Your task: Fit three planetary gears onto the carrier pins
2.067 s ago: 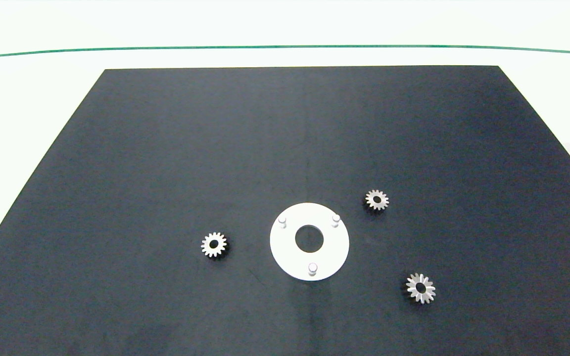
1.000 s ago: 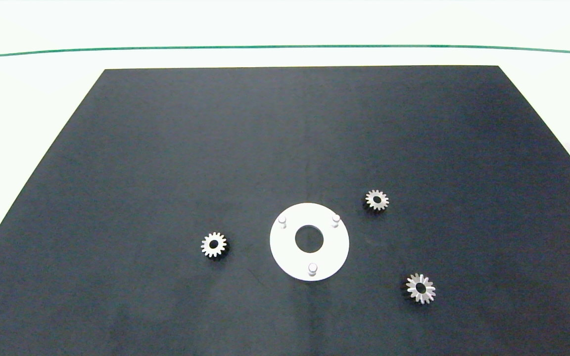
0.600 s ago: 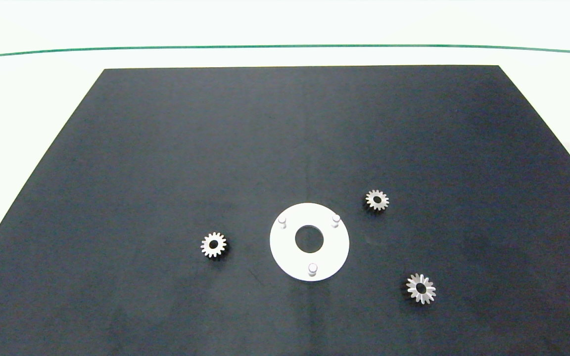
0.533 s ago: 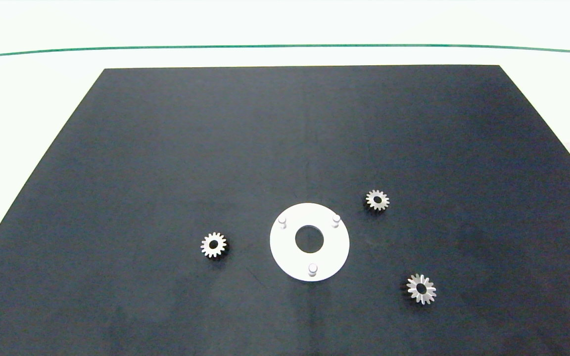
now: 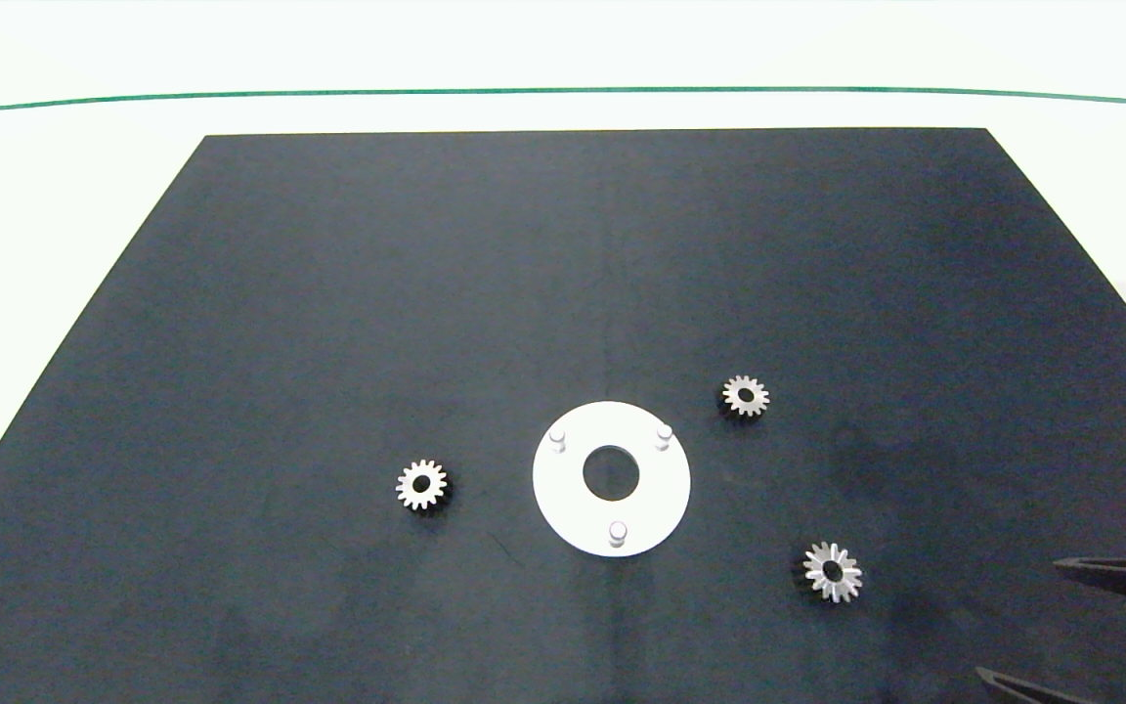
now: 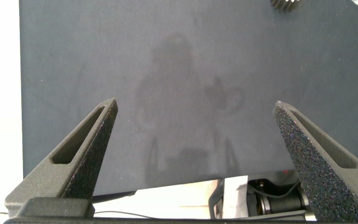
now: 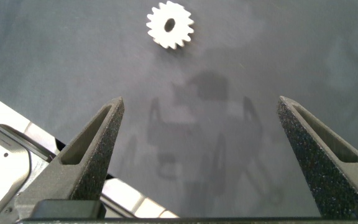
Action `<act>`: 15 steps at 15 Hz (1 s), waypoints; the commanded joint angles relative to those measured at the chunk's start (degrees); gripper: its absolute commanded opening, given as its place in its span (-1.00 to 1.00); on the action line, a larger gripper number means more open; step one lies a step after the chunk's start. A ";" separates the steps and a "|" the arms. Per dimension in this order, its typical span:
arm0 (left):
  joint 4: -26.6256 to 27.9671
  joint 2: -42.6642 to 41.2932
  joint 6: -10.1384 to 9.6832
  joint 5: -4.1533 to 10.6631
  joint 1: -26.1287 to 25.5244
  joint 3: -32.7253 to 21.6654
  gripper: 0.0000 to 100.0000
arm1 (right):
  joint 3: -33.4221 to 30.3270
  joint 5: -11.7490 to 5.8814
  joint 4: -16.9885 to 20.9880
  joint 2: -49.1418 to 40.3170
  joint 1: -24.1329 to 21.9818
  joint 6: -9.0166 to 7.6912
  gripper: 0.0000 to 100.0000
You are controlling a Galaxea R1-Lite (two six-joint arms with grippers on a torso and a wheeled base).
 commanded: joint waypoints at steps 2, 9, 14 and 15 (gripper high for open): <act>0.09 -0.15 0.02 0.04 0.02 -0.54 1.00 | 0.05 -4.27 -4.13 8.89 5.33 -0.05 1.00; 0.09 -0.06 0.02 0.04 0.02 -0.89 1.00 | -0.04 -4.09 -13.10 19.79 5.42 0.48 1.00; 0.09 0.03 0.02 -0.04 -0.06 -0.89 1.00 | -0.13 -4.45 -19.86 24.89 8.85 4.08 1.00; 0.09 0.03 0.02 -0.04 -0.06 -0.98 1.00 | -0.22 -4.45 -19.86 25.06 9.02 4.17 0.97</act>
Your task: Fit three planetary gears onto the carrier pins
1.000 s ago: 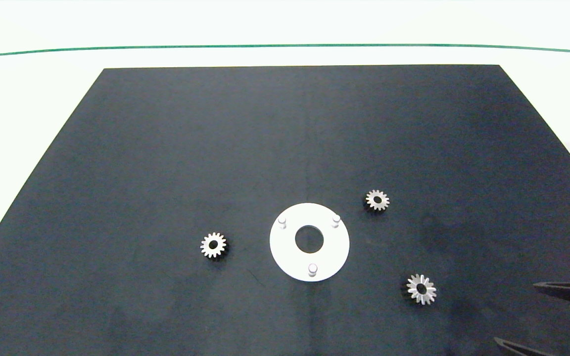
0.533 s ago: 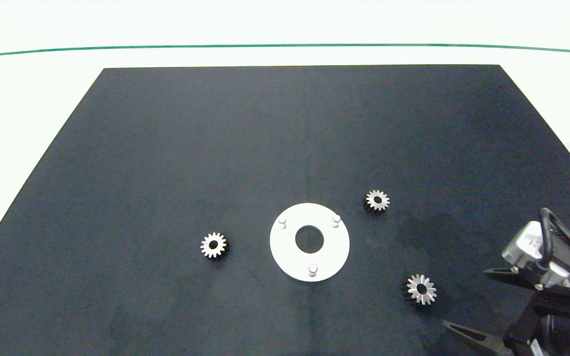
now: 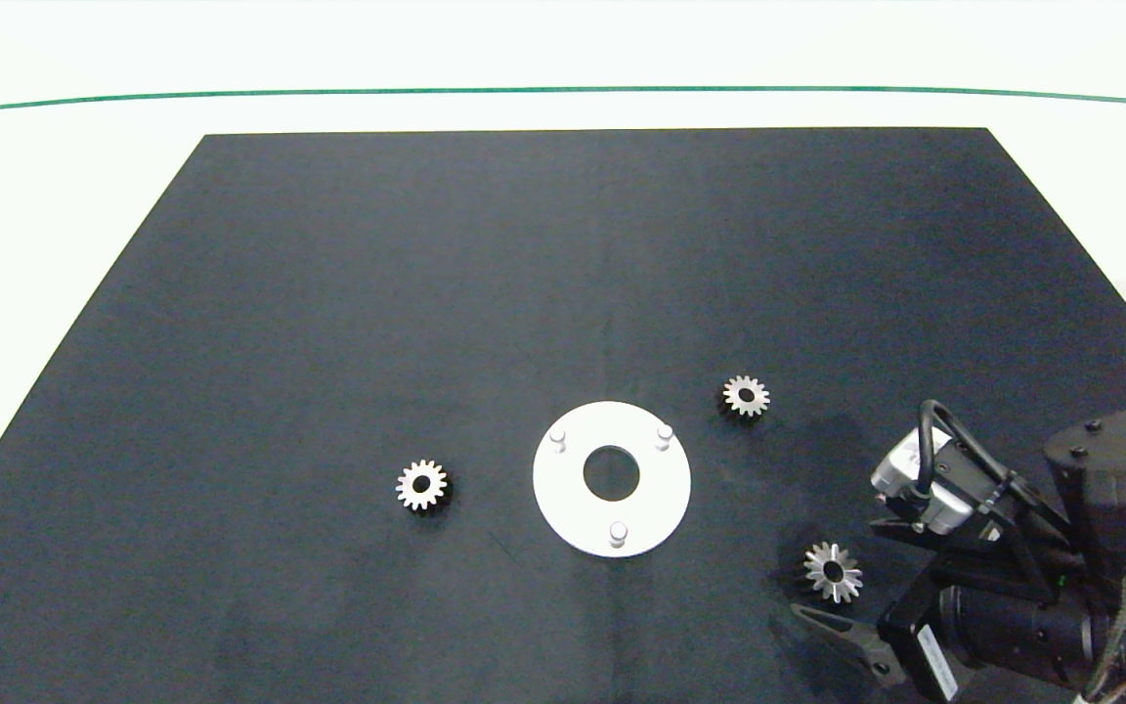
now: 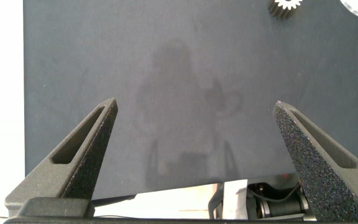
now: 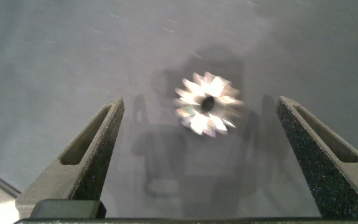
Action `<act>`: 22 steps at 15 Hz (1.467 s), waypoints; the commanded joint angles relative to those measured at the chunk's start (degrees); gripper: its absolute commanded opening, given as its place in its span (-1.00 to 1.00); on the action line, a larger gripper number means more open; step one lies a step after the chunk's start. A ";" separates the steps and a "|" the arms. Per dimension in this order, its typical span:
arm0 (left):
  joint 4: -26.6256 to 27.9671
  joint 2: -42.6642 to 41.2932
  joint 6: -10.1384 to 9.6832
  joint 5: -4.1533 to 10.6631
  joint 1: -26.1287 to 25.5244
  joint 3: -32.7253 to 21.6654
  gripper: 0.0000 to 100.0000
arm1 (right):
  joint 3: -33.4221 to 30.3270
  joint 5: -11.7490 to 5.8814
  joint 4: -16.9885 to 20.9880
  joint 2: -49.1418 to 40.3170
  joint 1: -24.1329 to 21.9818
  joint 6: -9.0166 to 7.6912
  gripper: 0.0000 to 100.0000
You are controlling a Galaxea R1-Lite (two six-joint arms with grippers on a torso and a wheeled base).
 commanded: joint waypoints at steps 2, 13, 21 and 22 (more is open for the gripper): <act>0.17 0.03 0.05 0.03 0.00 -0.02 1.00 | -0.16 -0.29 -0.36 2.24 1.28 0.13 0.91; 0.17 0.21 0.05 0.03 -0.18 -1.33 1.00 | -1.30 -0.38 -0.36 4.70 -1.71 0.04 0.46; 0.17 0.29 0.05 -0.06 -0.27 -1.69 1.00 | -2.09 -0.21 -0.45 6.55 -1.71 0.13 0.13; 0.17 0.38 0.05 -0.06 -0.27 -1.51 1.00 | -2.18 -0.21 -0.45 6.73 -1.71 0.13 0.10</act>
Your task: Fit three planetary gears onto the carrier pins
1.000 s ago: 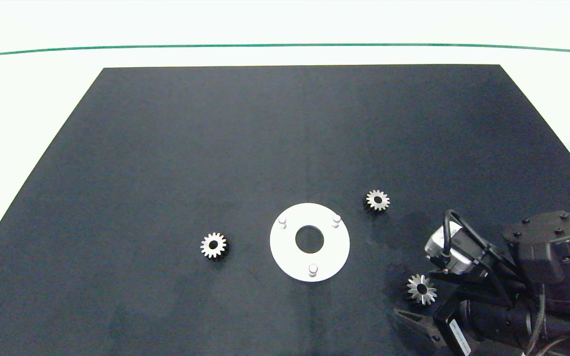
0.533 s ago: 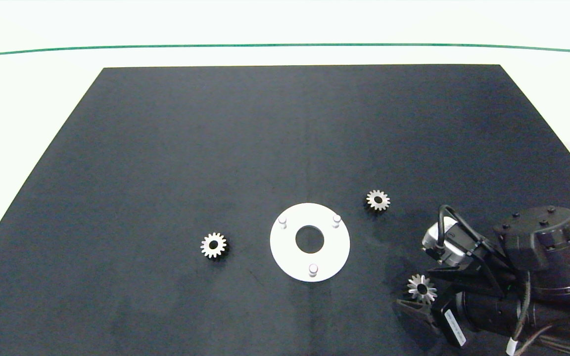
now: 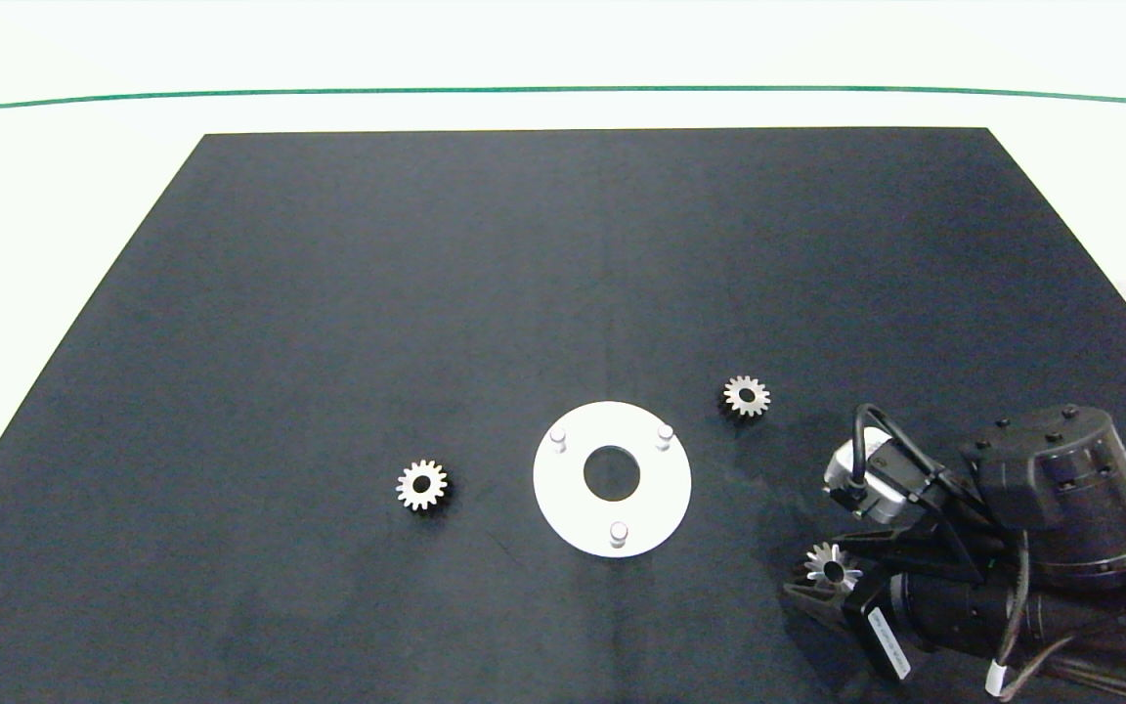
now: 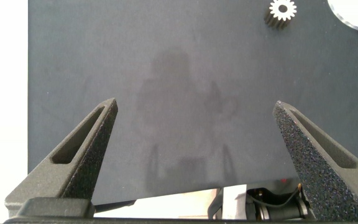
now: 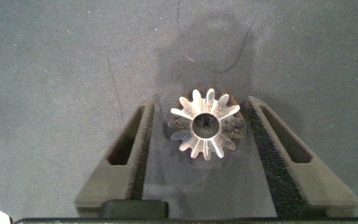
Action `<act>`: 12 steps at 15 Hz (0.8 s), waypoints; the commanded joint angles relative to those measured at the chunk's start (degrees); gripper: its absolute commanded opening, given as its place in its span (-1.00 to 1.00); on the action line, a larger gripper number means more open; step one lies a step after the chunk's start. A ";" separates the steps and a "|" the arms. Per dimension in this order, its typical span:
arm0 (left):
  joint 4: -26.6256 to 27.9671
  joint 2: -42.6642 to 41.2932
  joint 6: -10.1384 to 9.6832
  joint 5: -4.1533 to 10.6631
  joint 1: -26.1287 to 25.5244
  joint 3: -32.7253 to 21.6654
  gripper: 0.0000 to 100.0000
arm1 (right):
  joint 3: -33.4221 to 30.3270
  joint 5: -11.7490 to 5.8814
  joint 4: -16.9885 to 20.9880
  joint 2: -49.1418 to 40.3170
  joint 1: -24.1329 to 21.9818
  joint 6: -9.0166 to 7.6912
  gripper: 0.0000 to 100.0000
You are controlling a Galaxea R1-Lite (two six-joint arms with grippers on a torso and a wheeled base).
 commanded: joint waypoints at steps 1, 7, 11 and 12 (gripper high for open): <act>0.15 0.21 0.02 0.05 -0.01 0.24 1.00 | -0.31 -0.07 -0.08 0.62 0.02 -0.05 0.07; 0.15 0.21 0.02 -0.04 -0.10 -0.03 1.00 | -0.58 -0.07 -0.08 1.15 0.02 0.04 -0.17; 0.15 0.39 0.02 -0.30 -0.10 -0.03 1.00 | -0.58 -0.16 0.01 1.15 0.02 0.04 -0.35; 0.15 0.39 0.02 -0.30 -0.10 0.06 1.00 | -0.49 -0.16 0.01 1.15 0.02 0.04 -0.38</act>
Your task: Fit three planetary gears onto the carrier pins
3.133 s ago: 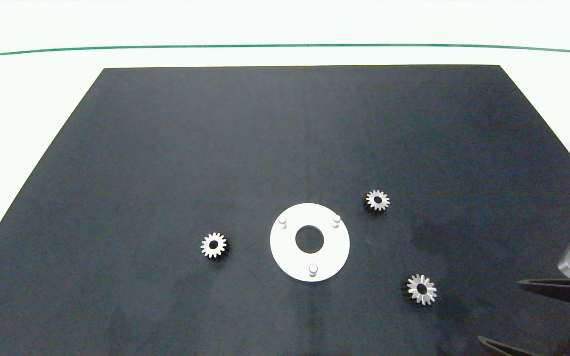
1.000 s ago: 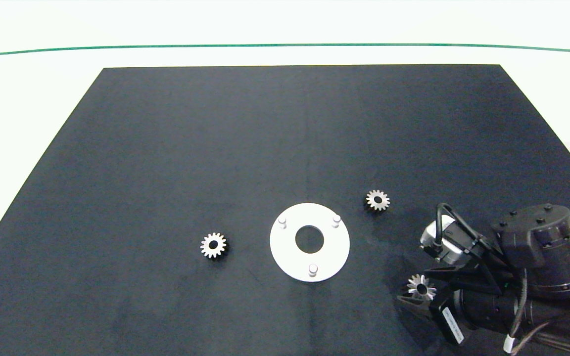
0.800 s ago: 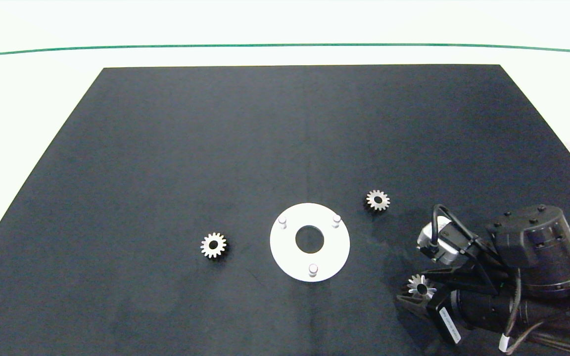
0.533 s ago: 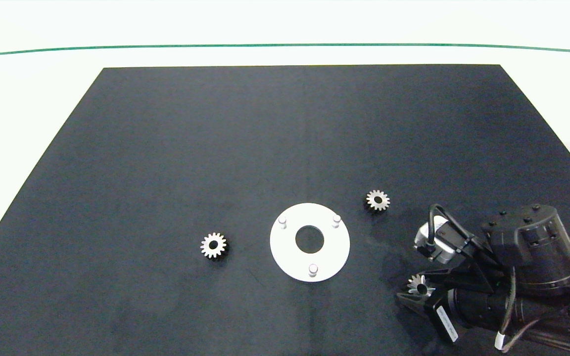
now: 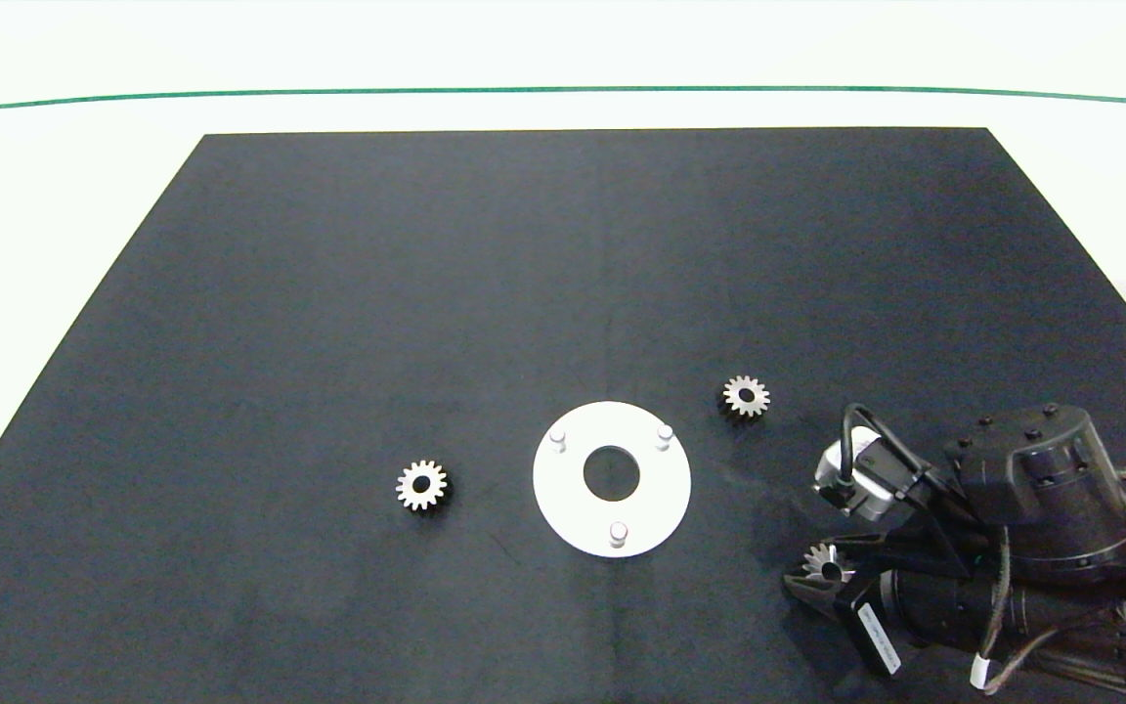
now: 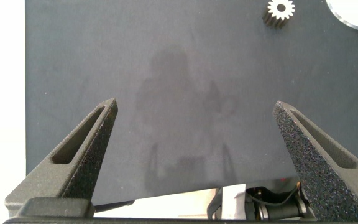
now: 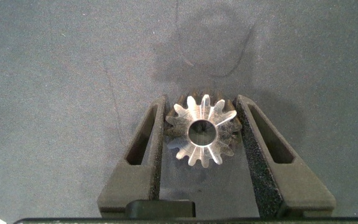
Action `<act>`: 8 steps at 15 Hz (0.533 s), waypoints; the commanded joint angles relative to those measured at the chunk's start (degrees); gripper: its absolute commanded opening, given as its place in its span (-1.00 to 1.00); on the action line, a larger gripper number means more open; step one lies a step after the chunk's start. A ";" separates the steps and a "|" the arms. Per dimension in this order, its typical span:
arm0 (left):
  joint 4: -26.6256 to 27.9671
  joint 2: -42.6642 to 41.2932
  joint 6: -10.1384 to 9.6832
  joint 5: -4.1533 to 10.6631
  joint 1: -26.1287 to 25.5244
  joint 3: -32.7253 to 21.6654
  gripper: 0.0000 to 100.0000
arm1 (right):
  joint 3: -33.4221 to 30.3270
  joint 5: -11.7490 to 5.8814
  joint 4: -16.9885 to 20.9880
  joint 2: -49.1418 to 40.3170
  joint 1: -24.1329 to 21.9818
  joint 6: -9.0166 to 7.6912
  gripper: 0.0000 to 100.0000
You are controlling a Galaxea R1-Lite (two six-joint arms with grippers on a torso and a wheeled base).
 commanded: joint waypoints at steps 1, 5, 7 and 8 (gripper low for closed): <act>0.17 0.09 0.05 -0.08 0.01 0.10 1.00 | 0.07 -0.03 0.03 -0.12 0.02 -0.05 -0.41; 0.26 0.09 0.05 -0.08 0.01 0.27 1.00 | 0.07 0.06 0.03 -0.12 0.02 -0.14 -0.59; 0.26 0.09 0.05 -0.08 0.01 0.36 1.00 | 0.07 -0.03 0.03 -0.21 -0.07 -0.14 -0.65; 0.26 0.18 0.05 -0.08 0.01 0.36 1.00 | -0.10 -0.03 0.03 -0.21 0.02 -0.14 -0.71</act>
